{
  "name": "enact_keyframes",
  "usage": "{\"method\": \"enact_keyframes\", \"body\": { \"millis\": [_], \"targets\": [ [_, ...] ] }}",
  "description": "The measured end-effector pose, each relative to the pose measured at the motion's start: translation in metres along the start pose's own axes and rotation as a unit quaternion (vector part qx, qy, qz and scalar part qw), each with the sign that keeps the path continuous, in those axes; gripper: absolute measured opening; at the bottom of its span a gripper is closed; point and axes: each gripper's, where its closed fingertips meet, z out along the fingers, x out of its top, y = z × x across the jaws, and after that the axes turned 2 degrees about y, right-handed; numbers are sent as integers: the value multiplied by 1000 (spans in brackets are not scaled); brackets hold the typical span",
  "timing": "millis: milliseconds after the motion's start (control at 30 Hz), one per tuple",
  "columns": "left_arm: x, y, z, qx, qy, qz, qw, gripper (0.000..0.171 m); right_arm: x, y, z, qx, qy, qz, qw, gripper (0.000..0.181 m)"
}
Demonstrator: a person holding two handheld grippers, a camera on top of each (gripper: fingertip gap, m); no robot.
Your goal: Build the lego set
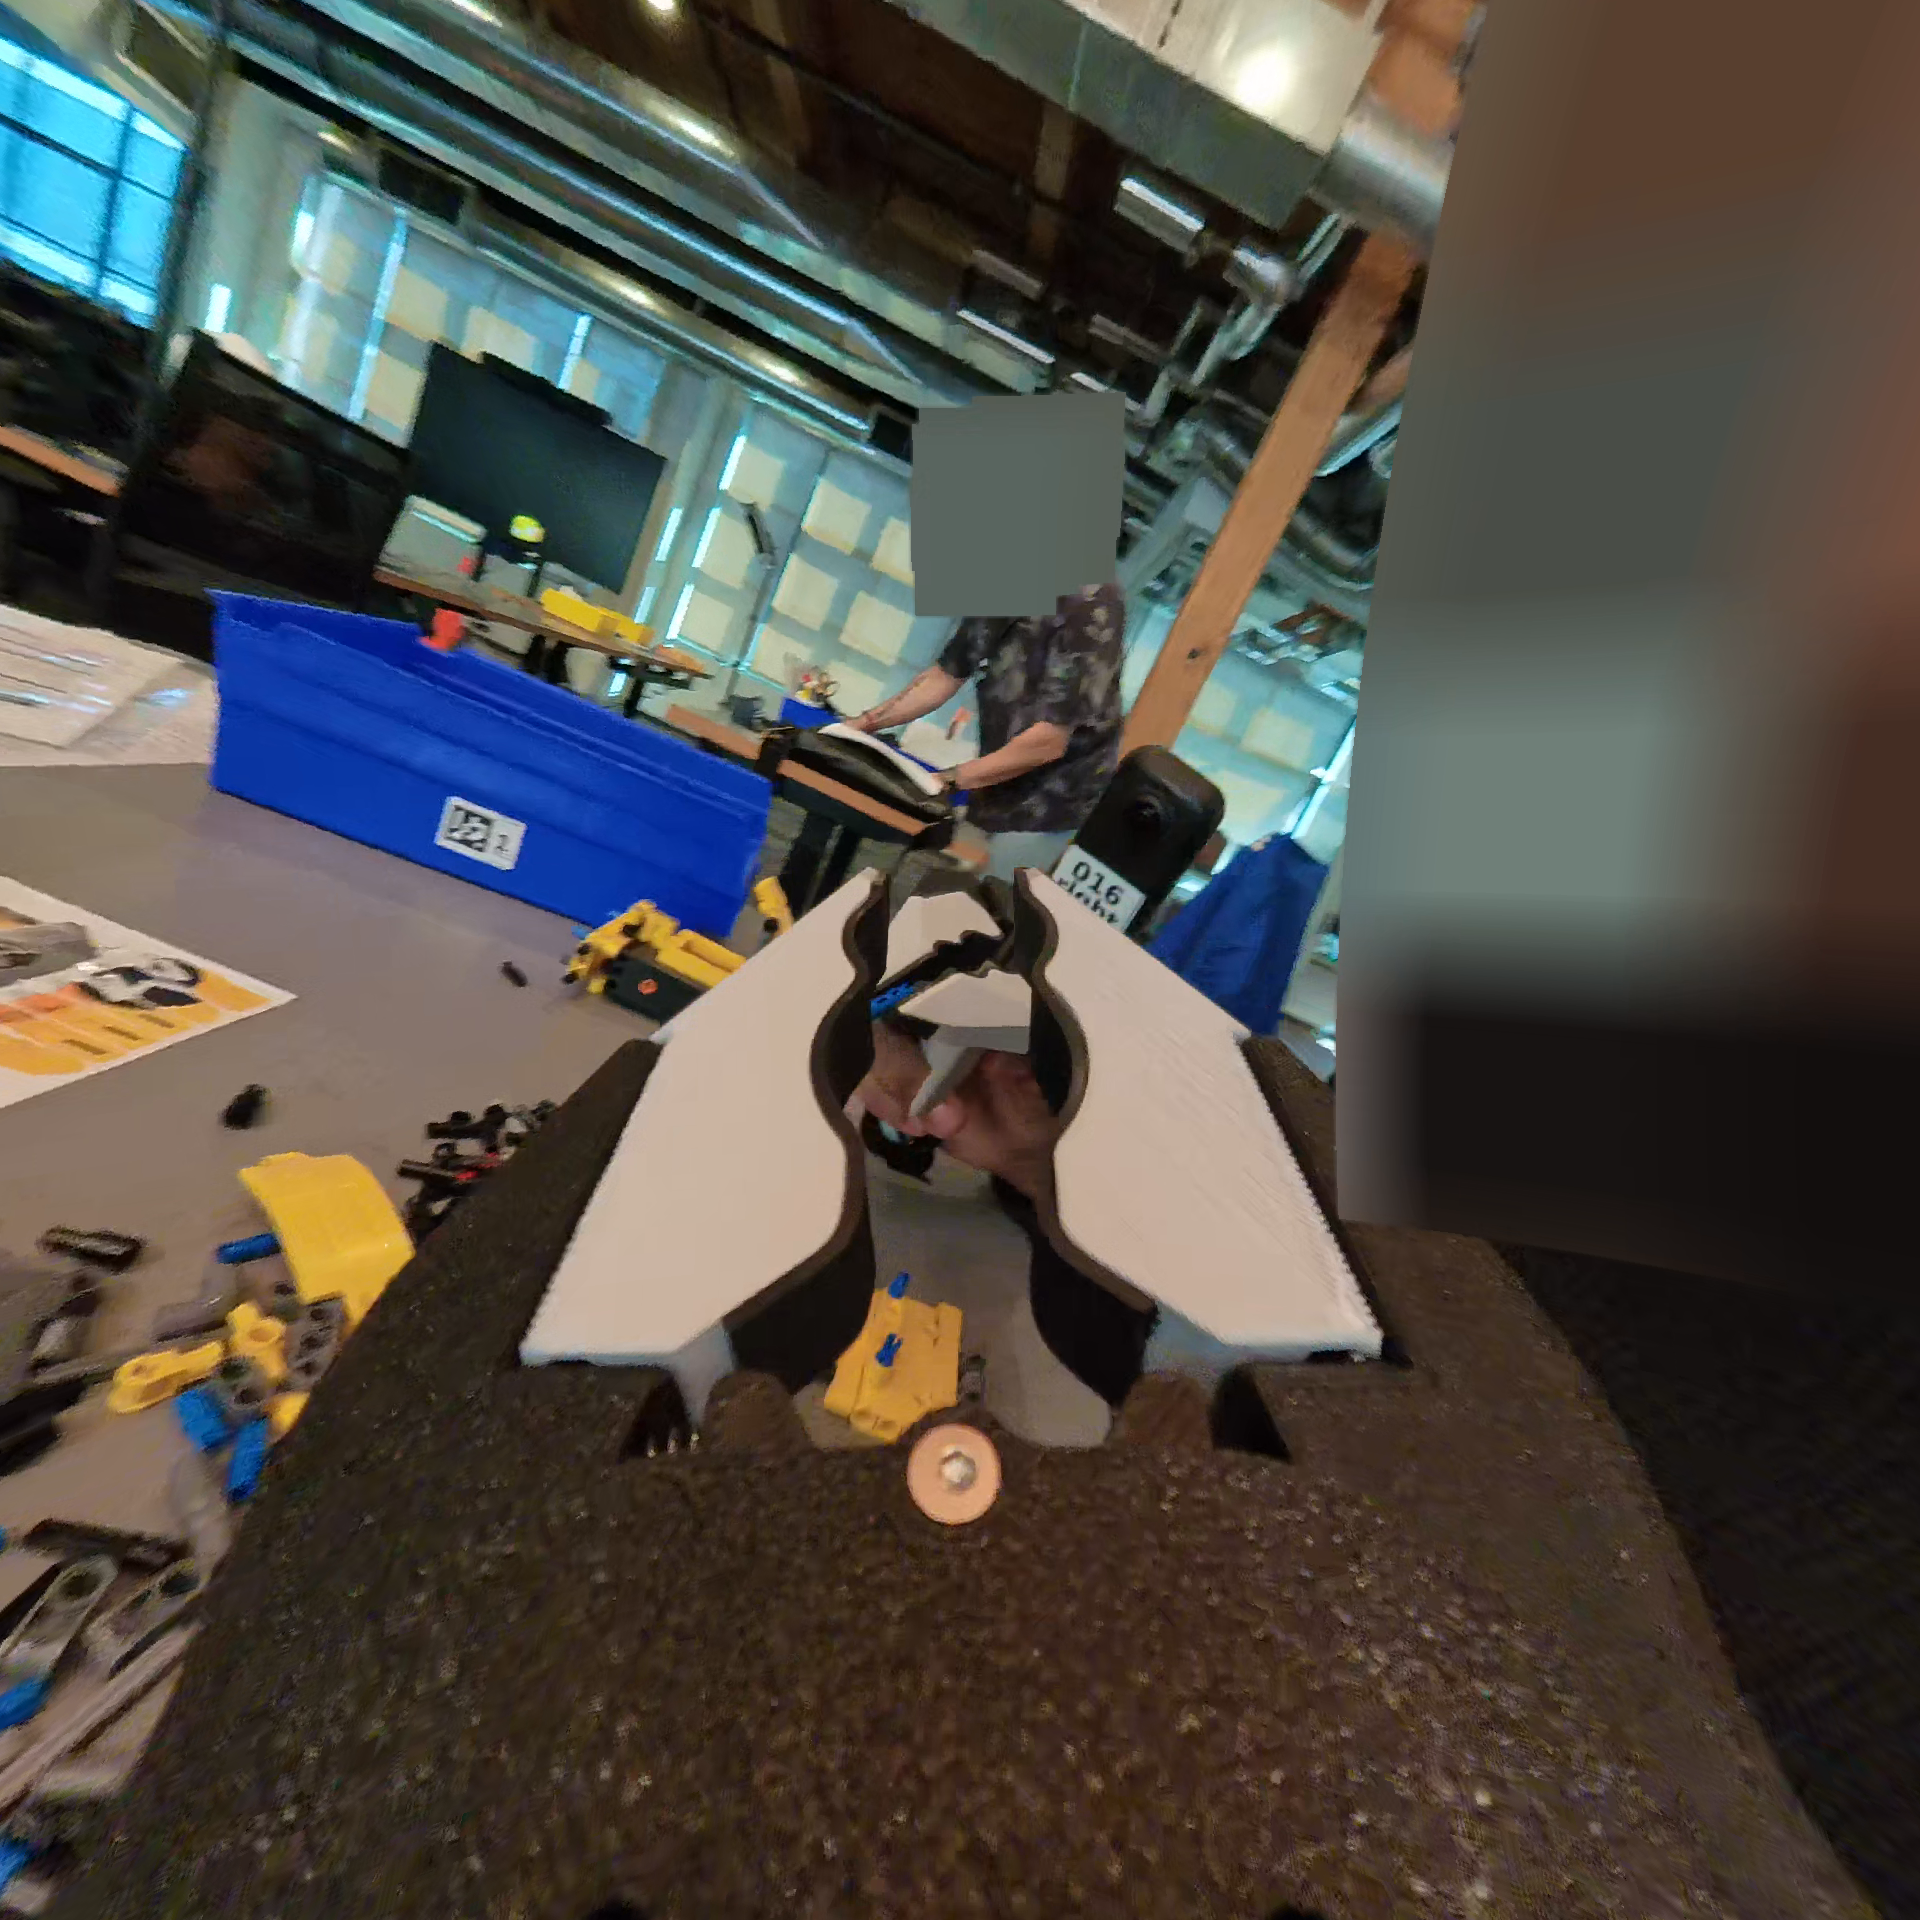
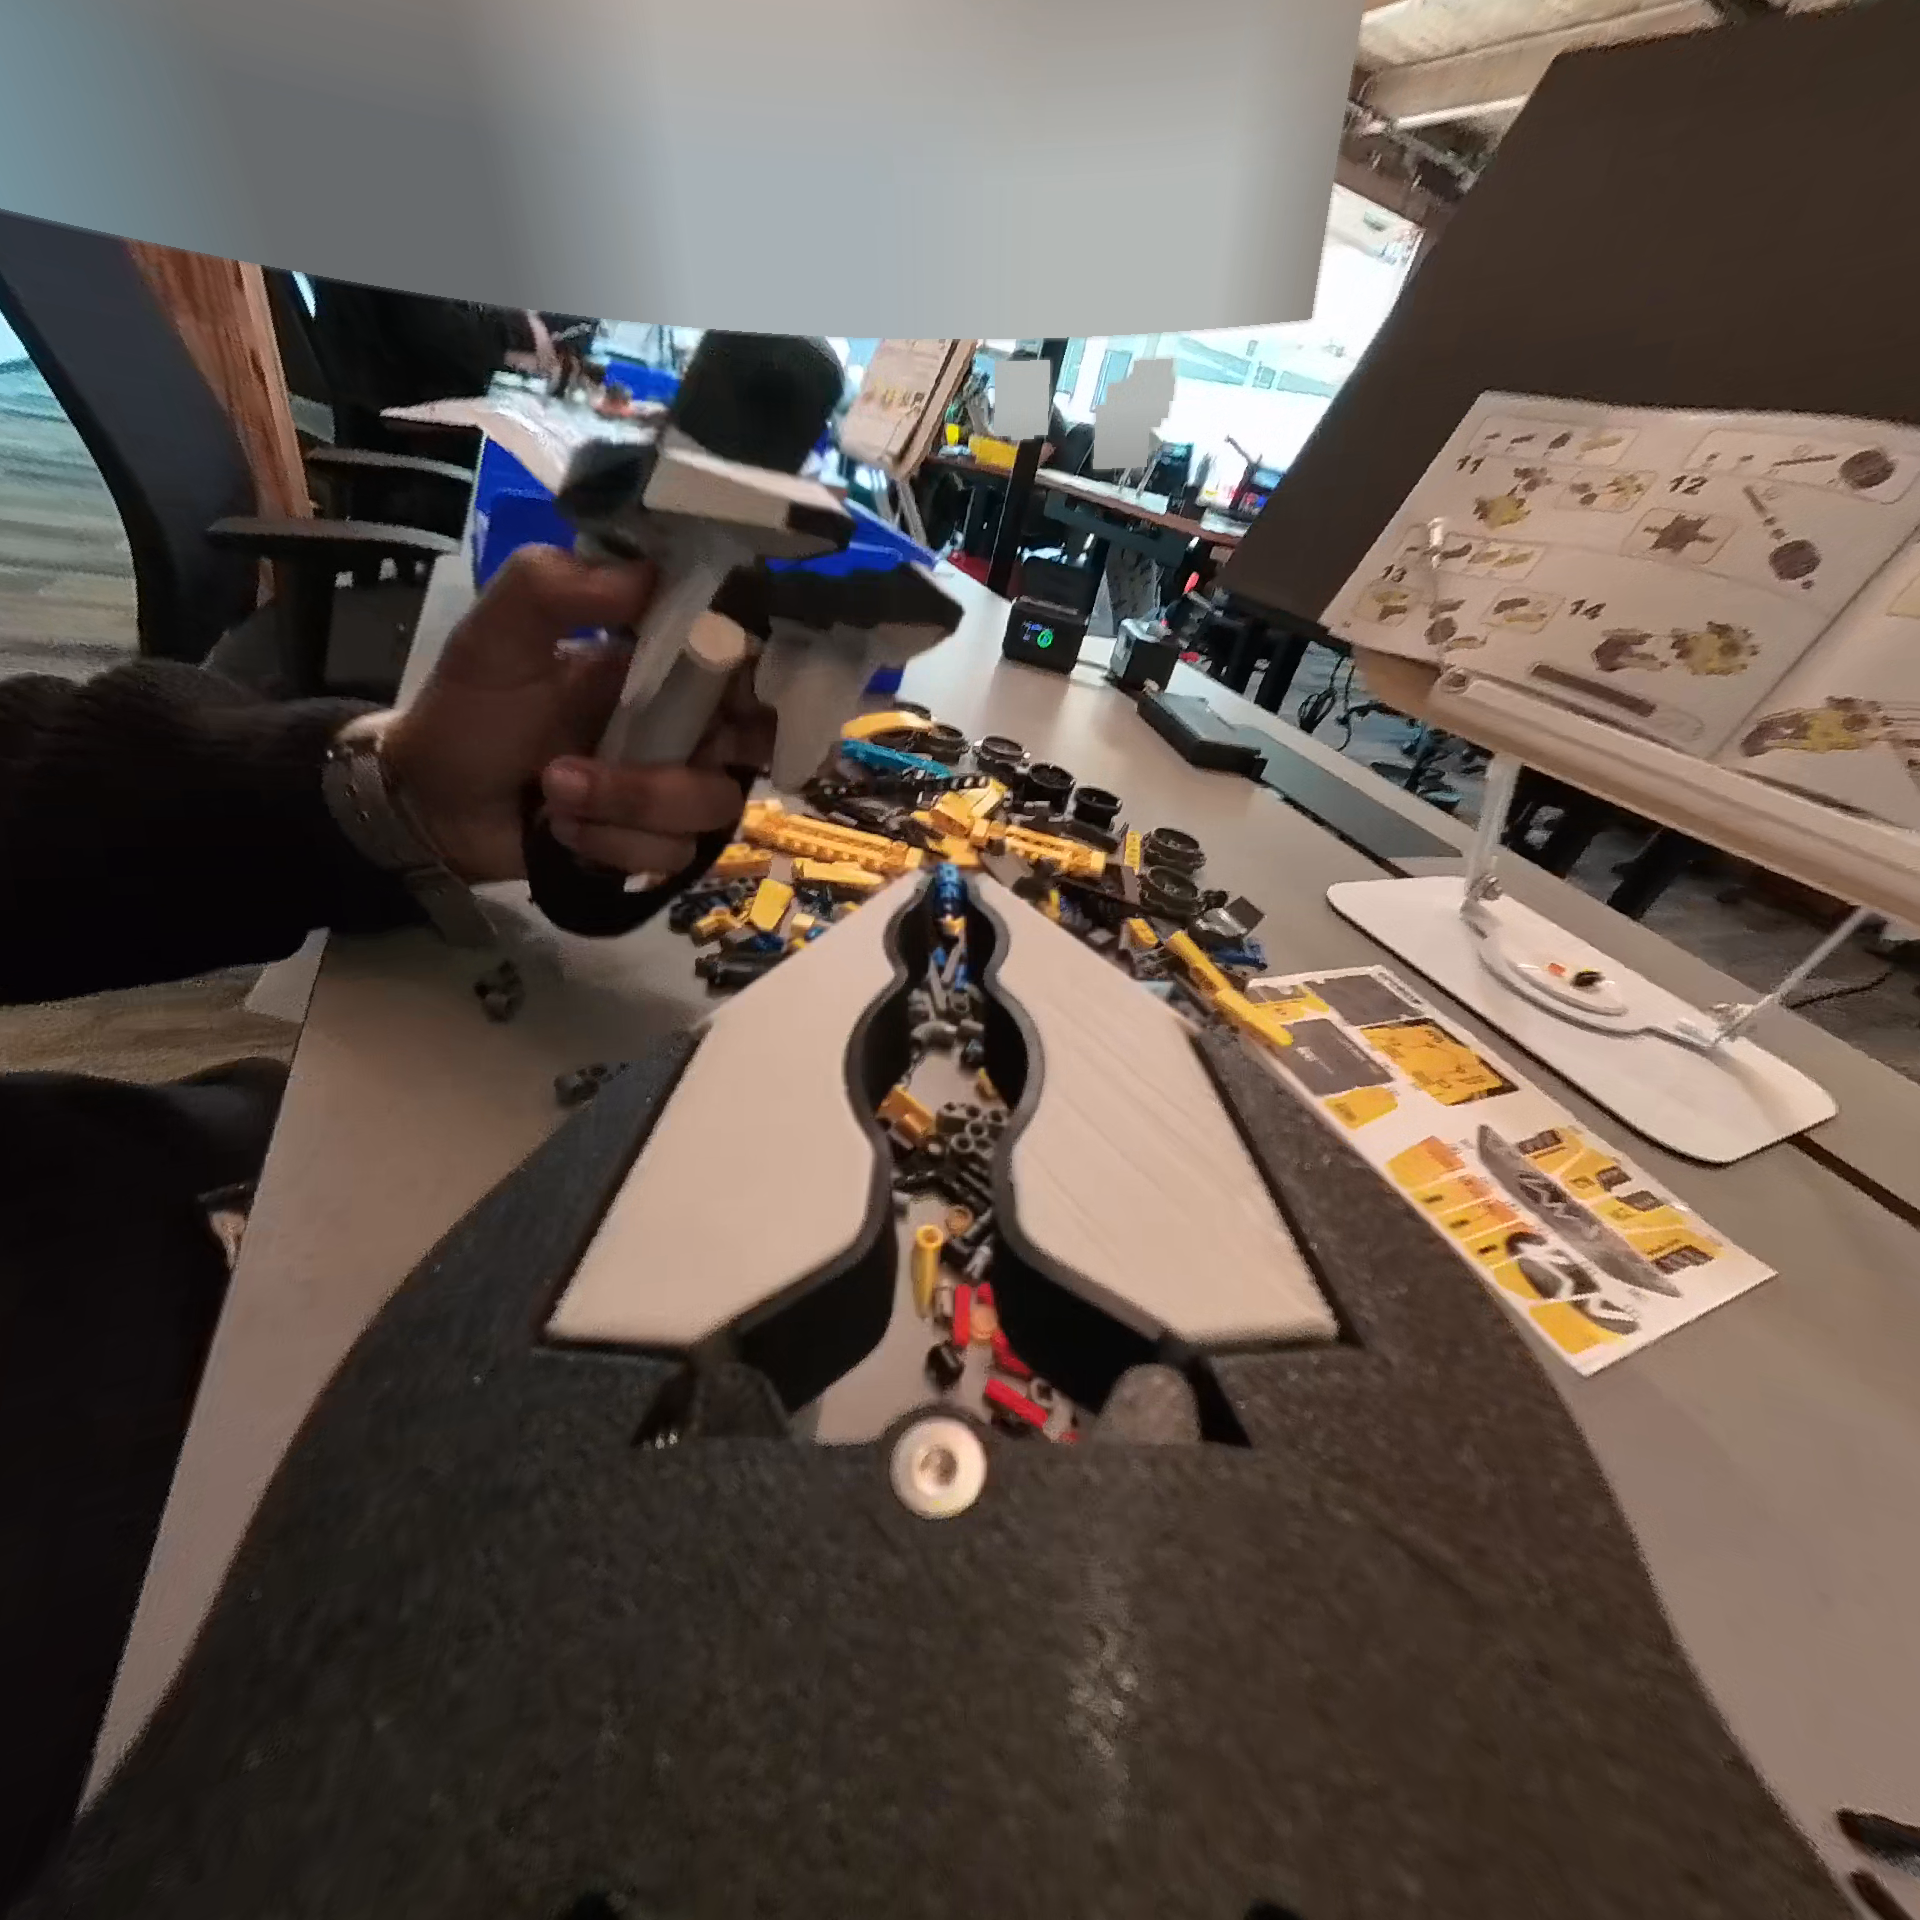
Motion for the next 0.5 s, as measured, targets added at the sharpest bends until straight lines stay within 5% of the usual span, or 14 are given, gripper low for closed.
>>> {"method": "enact_keyframes", "body": {
  "millis": [133, 233, 500],
  "targets": [
    [-25, -1, -11, 112, -89, 38, 989, 23, -19, -16, 10, 36, -73, 17, 997, 5],
    [-61, -1, -31, 209, -172, 47, 962, 24, -53, -38, 17, 89, -200, 51, 974, 5],
    [-130, 4, -67, 371, -269, 84, 885, 23, -75, -64, 28, 160, -325, -26, 932, 5]
  ]
}}
